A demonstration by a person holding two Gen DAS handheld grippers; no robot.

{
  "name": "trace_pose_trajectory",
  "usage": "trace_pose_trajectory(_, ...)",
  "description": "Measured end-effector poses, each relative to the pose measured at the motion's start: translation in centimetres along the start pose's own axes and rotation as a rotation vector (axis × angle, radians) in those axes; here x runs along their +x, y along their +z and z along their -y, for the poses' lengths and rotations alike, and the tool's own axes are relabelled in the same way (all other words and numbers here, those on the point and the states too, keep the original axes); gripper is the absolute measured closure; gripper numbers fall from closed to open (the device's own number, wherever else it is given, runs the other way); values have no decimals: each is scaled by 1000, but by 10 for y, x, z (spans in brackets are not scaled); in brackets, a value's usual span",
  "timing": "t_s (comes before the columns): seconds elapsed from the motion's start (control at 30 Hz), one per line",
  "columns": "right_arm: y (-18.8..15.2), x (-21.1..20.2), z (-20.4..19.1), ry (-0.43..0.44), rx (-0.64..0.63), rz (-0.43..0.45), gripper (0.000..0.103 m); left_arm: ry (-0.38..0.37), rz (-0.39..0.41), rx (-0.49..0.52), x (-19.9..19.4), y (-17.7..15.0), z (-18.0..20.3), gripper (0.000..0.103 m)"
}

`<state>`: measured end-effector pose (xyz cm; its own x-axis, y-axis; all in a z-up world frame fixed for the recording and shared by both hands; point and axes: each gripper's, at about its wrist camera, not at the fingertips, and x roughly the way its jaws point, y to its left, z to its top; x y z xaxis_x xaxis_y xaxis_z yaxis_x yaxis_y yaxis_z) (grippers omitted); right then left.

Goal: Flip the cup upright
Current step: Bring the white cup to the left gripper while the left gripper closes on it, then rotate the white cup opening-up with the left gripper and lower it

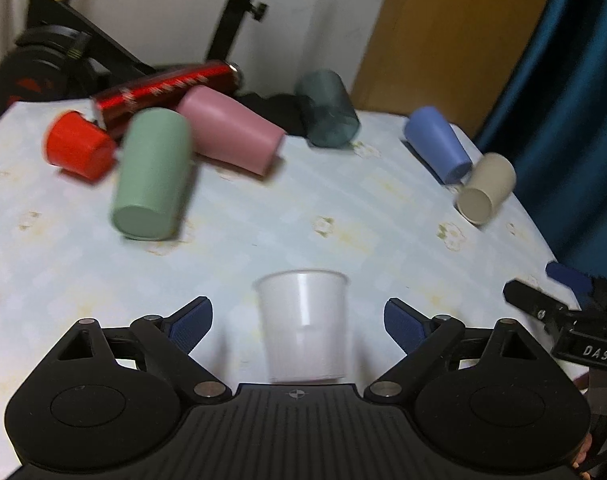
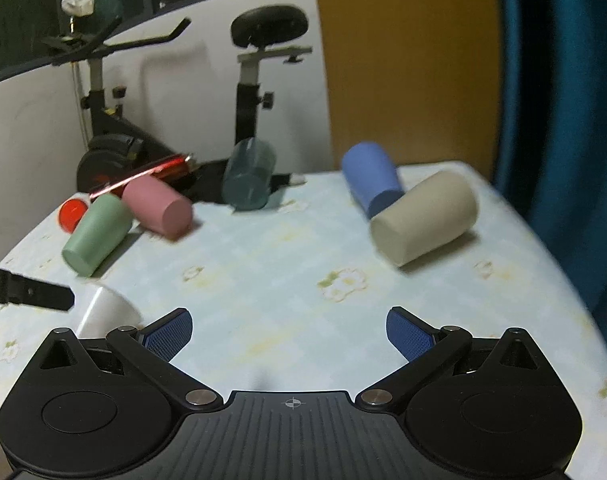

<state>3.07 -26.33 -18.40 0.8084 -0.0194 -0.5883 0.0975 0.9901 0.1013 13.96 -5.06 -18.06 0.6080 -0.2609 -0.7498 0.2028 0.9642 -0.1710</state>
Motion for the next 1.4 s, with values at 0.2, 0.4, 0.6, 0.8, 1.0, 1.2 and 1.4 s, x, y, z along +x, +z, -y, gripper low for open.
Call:
trace_pose_trajectory(0.2, 5, -5, 10, -7, 15, 6, 0, 6, -82, -35, 31, 10, -3, 18)
trace_pose_trajectory(0.4, 4, -2, 11, 1, 47, -36, 0, 14, -122, -14, 42, 10, -1, 28)
trace_pose_trajectory(0.6, 2, -2, 3, 4, 42, -59, 0, -20, -140, -34, 42, 5, -4, 42)
trace_pose_trajectory(0.8, 2, -4, -2, 33, 55, -59, 0, -48, -137, -13, 29, -2, -6, 42)
trace_pose_trajectory(1.0, -1, -5, -10, 62, 76, -72, 1, -54, -97, -6, 6, -15, -14, 43)
trace_pose_trajectory(1.2, -5, -4, -22, 84, 77, -91, 1, -29, -15, -29, -20, -29, -23, 43)
trace_pose_trajectory(1.4, -7, -3, -28, 90, 79, -103, 1, 95, 126, -51, -51, -43, -39, 43)
